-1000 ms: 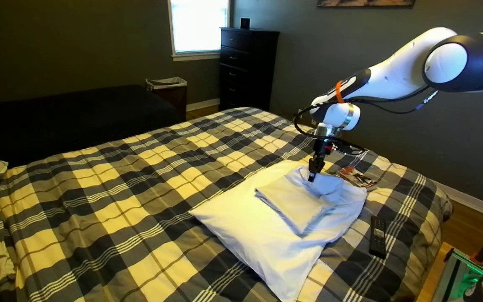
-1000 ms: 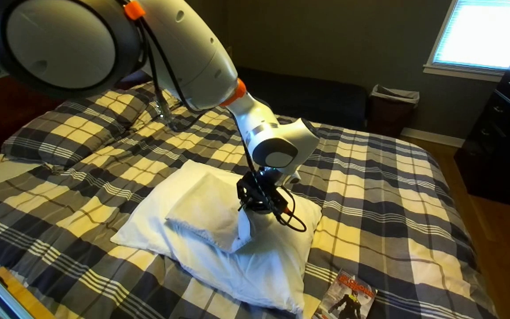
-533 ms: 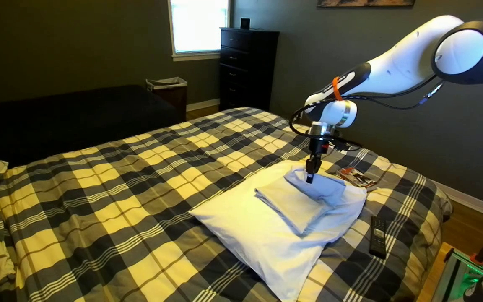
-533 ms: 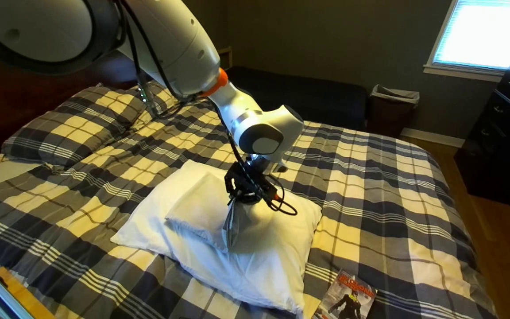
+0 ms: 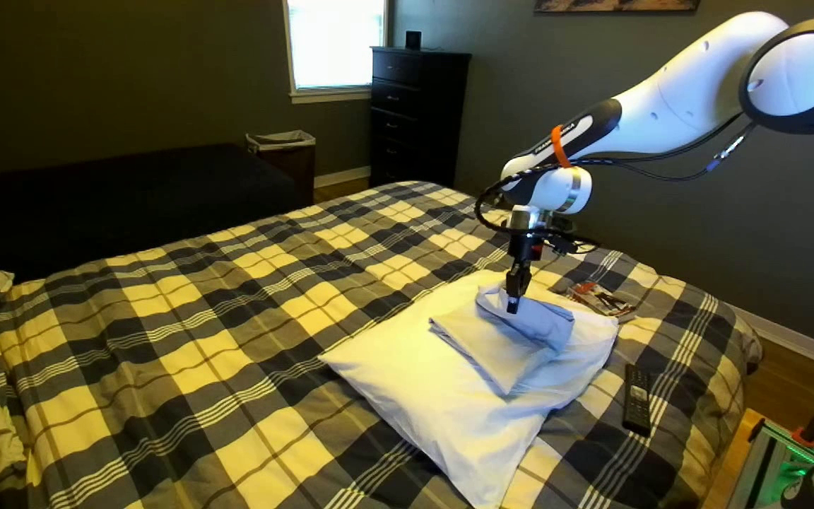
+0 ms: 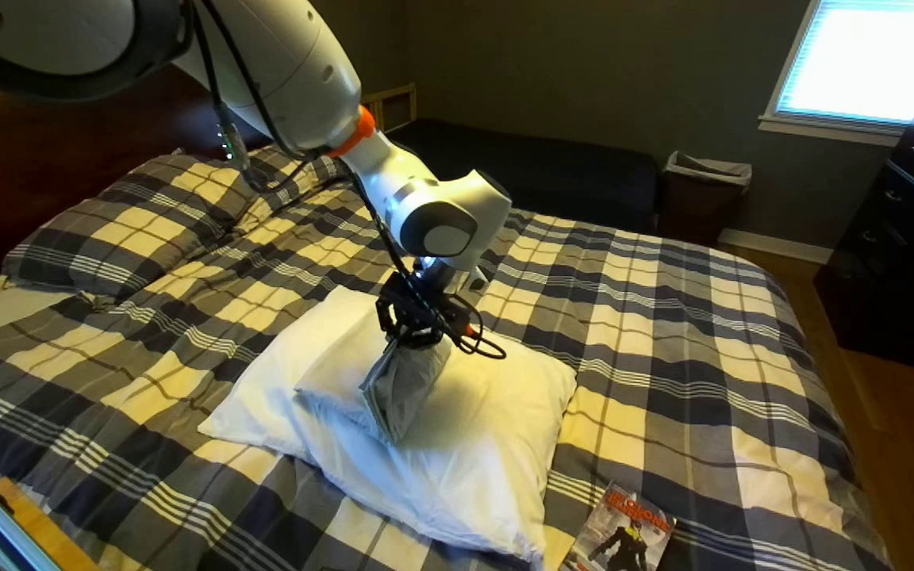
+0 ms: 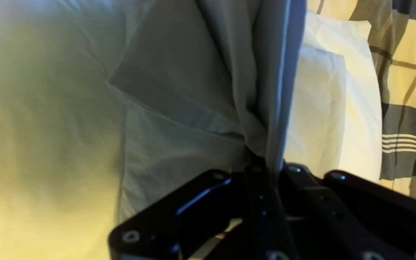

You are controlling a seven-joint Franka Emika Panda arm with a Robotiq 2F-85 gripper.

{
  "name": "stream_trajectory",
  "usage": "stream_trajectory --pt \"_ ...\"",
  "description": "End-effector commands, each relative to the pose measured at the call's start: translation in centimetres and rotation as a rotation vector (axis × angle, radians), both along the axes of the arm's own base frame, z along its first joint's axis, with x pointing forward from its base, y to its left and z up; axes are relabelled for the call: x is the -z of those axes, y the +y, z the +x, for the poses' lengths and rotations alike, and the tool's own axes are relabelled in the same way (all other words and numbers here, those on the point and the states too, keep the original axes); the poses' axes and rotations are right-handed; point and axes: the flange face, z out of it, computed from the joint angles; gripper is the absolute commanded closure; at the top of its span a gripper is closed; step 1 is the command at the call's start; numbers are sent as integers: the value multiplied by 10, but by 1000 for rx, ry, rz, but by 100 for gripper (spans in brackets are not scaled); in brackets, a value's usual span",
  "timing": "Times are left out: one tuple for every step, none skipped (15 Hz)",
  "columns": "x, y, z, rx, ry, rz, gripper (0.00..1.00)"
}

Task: Fold the cloth in half

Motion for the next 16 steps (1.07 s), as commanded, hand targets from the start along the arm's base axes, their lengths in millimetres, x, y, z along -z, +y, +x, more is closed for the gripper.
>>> stream_trajectory --pt "-5 16 -7 -19 1 -22 99" --pt "-6 19 -7 -32 2 -26 99" --pt "-6 21 -8 -40 6 -28 99" --pt "-6 22 -8 -58 11 -29 99" --pt "-6 23 -7 -66 10 -34 99" --pt "-7 23 -7 -73 10 -37 99" --pt "-7 23 -7 -83 11 -38 99" --pt "-9 23 -8 -90 4 -26 70" --pt "-10 22 -8 -93 4 -23 69" --pt "-13 21 -8 -100 -8 -20 92" --pt "-15 20 -8 -105 -18 -21 92" --pt "-17 19 -9 -110 -28 -14 96" --pt "-19 18 -9 -114 -34 -7 100" --pt "-21 17 -10 -117 -39 -1 100" --pt "-22 16 -10 -121 -47 4 99" --pt "-24 16 -11 -121 -55 15 99"
